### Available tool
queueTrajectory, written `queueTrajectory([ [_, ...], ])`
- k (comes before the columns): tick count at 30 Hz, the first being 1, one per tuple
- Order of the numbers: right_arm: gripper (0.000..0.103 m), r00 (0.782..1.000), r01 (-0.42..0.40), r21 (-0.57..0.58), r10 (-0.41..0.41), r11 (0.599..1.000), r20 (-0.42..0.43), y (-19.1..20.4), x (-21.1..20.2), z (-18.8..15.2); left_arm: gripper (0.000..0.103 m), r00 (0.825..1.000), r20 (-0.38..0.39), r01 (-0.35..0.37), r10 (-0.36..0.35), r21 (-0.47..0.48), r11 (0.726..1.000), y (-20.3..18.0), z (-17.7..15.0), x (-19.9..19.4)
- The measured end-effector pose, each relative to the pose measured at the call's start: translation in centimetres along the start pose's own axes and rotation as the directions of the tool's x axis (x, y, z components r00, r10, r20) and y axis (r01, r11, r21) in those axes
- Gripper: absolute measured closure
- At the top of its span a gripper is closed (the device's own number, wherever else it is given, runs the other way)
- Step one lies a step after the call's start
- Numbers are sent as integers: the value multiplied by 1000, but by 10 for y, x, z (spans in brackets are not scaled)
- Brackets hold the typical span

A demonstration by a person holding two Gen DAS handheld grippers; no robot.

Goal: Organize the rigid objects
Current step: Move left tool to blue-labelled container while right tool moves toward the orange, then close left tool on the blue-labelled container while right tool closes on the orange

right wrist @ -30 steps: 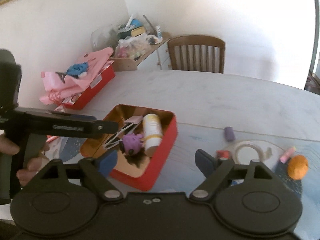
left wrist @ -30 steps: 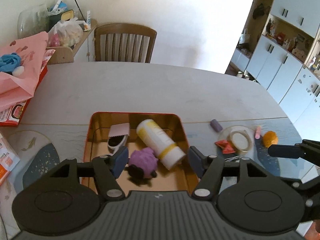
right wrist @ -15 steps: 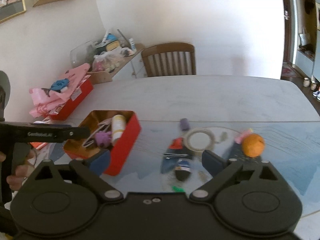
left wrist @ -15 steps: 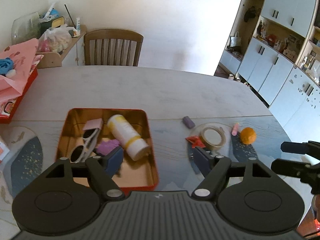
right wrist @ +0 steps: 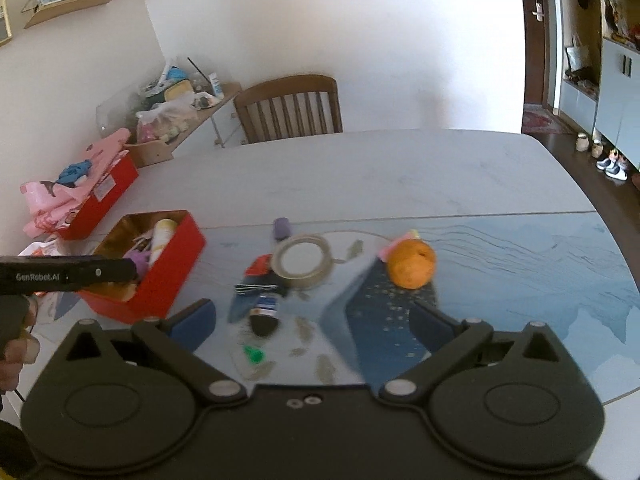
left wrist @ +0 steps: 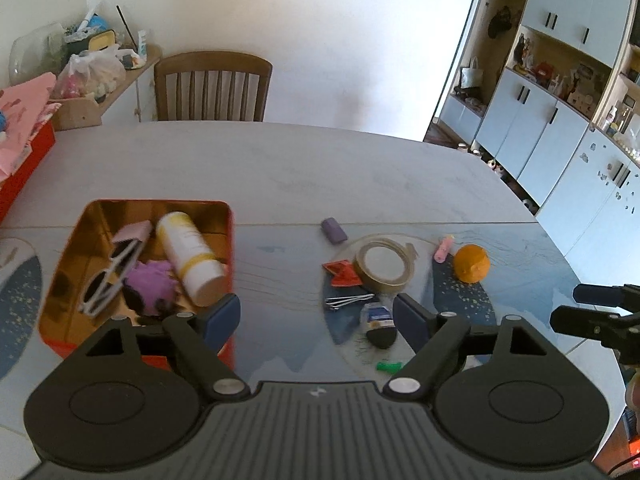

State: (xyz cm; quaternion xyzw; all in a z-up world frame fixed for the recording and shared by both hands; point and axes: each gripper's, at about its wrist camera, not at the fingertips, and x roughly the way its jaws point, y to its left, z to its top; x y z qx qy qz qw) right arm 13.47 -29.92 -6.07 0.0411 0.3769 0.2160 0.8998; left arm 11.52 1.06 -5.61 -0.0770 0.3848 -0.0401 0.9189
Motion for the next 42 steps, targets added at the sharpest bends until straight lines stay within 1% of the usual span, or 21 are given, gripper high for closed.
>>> queueTrajectory([
  [11,0,999,-3,-18,3,1000,-42,-51,22,11,20,999,-52,-14,15,13,1000,-48,-8,44],
  [18,1,997,5,-35,-8,999,-70,-73,53,20,20,996,-88,-28,30,13,1000,-68,-12,77],
  [23,1,996,7,-54,-12,999,-92,-81,76,26,20,990,-126,-61,63,22,998,-75,-15,101],
  [28,9,991,-3,-73,-7,997,-133,-87,99,30,20,985,-150,-82,85,25,996,-79,-19,120],
  [32,10,987,-3,-80,-9,997,-159,-91,115,32,20,979,-185,-91,90,2,996,-77,-22,134],
  [36,10,983,-12,-88,-4,996,-181,-93,130,35,20,976,-197,-95,93,-2,995,-78,-23,145],
  [39,16,981,-12,-91,-6,996,-193,-94,140,38,21,975,-197,-103,103,8,995,-80,-24,150],
  [40,20,980,-15,-90,-3,996,-197,-95,143,39,21,976,-193,-104,104,11,995,-81,-25,151],
  [41,22,980,-16,-90,-2,996,-201,-95,145,40,23,976,-189,-104,105,14,994,-81,-25,151],
  [42,22,979,-15,-89,-4,996,-202,-95,147,40,28,976,-188,-104,106,19,994,-82,-25,152],
])
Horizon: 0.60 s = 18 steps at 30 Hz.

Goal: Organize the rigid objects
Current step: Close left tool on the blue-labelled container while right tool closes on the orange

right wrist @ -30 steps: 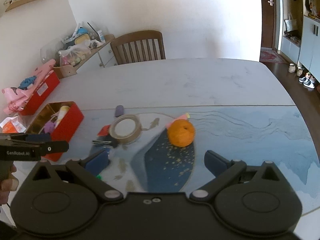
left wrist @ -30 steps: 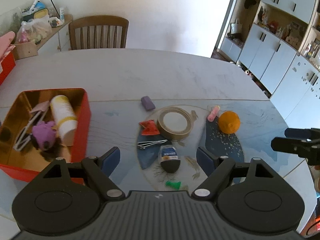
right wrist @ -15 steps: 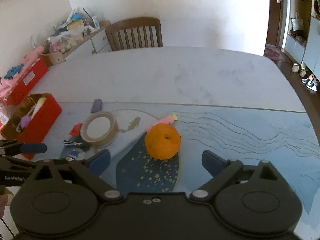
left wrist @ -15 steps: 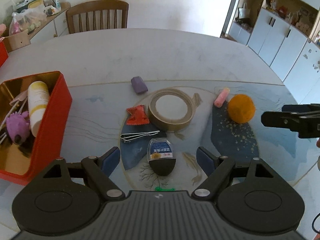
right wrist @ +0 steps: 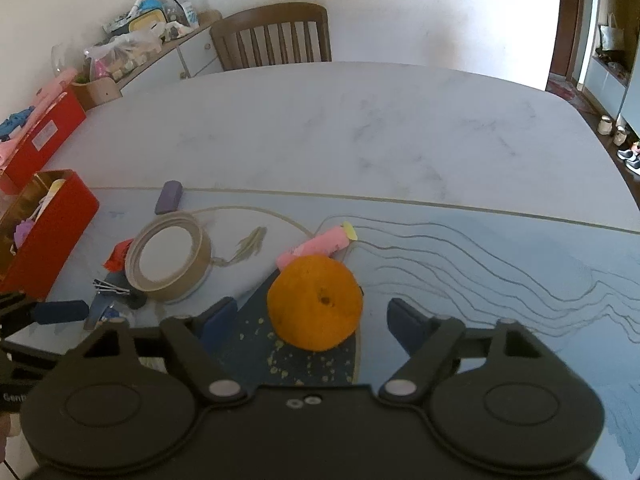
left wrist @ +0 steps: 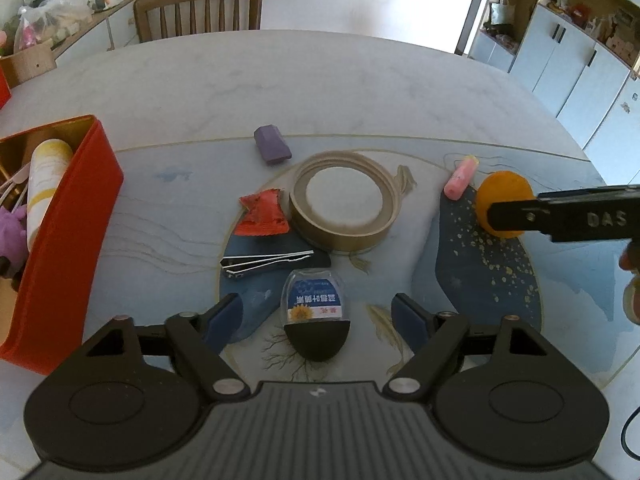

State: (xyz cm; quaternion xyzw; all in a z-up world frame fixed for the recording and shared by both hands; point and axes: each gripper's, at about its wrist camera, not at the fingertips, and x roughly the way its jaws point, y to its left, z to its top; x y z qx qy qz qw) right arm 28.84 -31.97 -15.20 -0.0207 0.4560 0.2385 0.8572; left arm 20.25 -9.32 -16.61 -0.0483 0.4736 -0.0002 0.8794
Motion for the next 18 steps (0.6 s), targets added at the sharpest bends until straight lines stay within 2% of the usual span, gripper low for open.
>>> queueTrajectory([
  [6,33,1000,-9,-10,9,1000,-6,0,5,3,44,1000,-8,-12,12,31,999,-7,-3,4],
  [10,44,1000,2,-23,-2,1000,-6,2,7,4,54,1000,2,-18,18,66,998,-12,-3,6],
  [12,47,1000,15,-26,-15,1000,-5,1,7,4,62,1000,6,-28,28,76,997,-13,-3,6],
  [18,49,1000,22,-35,-22,999,-4,2,7,4,65,1000,8,-28,28,83,996,-14,-3,5],
])
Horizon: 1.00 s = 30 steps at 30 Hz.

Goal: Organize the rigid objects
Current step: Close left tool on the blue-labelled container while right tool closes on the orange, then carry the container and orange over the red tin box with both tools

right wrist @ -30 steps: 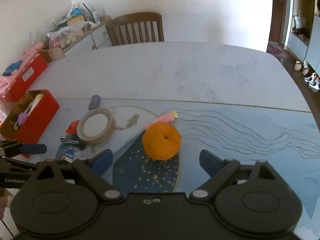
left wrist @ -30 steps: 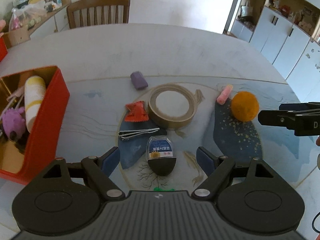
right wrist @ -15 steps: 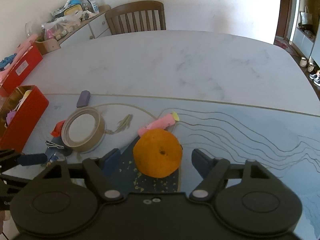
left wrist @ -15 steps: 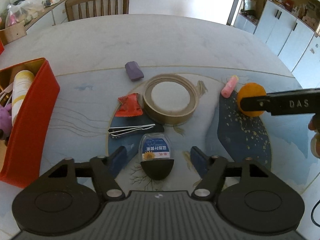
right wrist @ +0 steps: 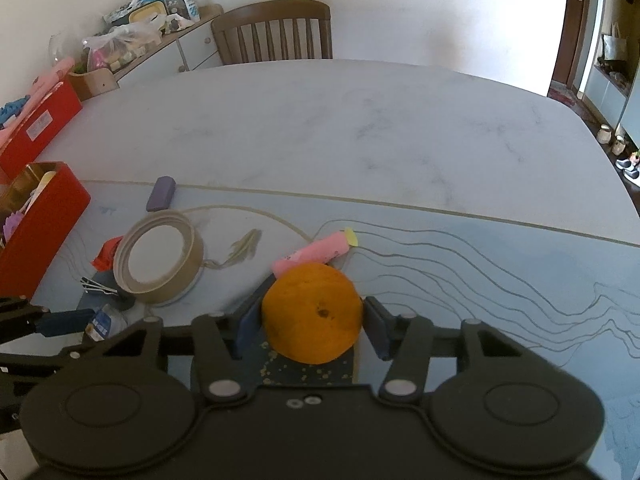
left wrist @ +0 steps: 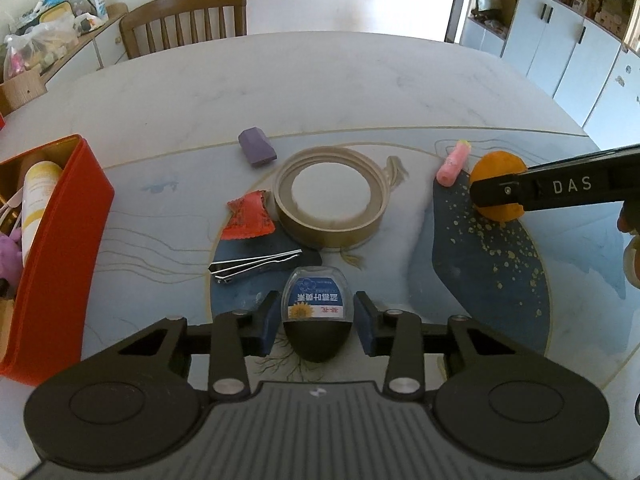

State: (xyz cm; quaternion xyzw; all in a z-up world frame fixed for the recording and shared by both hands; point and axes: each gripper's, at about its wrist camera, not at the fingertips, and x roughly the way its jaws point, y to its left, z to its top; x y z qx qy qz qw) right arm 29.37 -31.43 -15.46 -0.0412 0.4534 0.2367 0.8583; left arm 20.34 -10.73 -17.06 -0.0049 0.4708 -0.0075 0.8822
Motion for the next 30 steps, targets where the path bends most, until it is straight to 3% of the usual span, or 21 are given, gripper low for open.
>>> queueTrajectory([
  [15,50,1000,-24,0,24,1000,-17,17,-24,-10,65,1000,2,15,-15,-27,1000,5,2,-12],
  [30,50,994,-107,-8,107,994,2,60,-74,-16,65,998,60,30,-27,-55,998,23,4,-65],
])
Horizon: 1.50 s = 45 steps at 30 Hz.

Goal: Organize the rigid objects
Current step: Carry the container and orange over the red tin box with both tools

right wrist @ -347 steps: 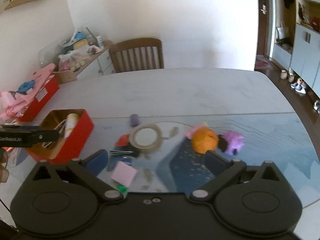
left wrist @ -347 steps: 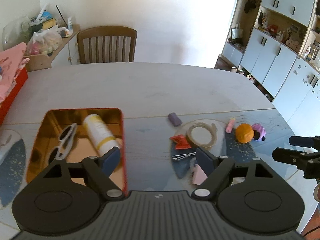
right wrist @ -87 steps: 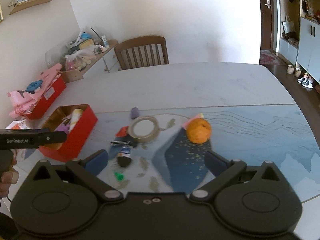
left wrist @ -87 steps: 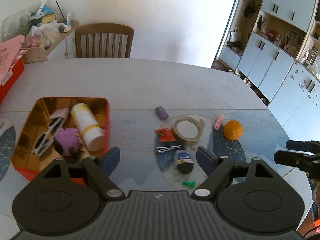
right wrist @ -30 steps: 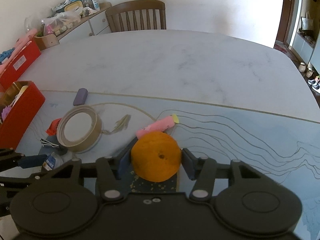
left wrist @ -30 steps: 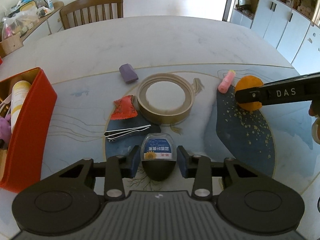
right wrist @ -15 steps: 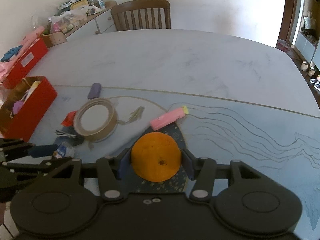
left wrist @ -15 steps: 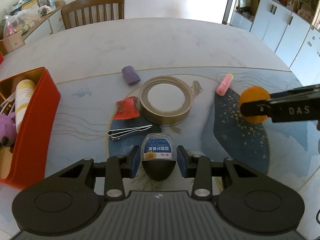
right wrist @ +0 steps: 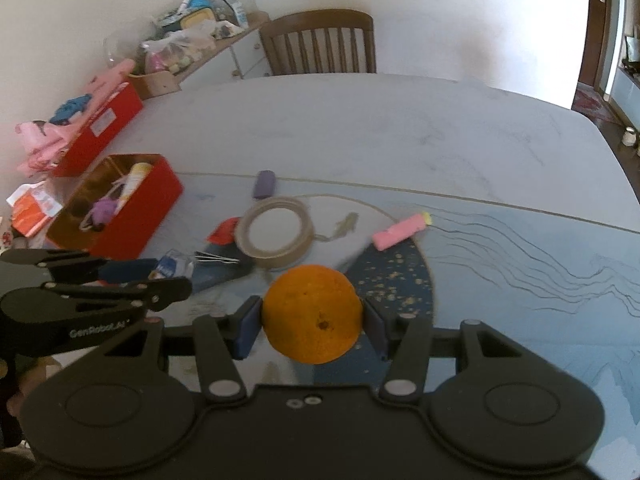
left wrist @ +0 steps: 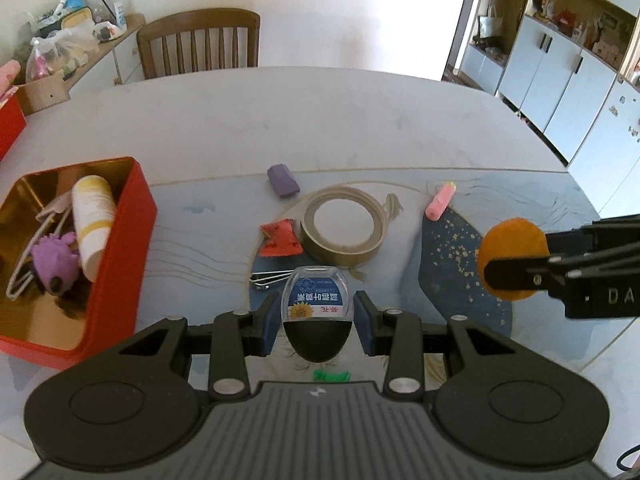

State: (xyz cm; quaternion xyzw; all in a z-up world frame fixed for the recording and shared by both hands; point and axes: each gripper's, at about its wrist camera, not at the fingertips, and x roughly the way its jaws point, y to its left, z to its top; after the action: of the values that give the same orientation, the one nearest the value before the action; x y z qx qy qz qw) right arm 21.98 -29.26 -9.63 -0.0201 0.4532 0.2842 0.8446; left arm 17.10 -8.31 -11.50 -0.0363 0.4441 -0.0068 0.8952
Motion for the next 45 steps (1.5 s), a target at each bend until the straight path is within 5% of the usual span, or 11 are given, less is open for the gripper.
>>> queueTrajectory([
  [18,50,997,-61,-38,63,997,39,93,-17,11,65,998,52,32,-30,-46,998,71,5,-61],
  [45,50,997,-71,-151,75,986,22,245,53,49,65,993,119,-15,24,-75,997,246,31,-71],
])
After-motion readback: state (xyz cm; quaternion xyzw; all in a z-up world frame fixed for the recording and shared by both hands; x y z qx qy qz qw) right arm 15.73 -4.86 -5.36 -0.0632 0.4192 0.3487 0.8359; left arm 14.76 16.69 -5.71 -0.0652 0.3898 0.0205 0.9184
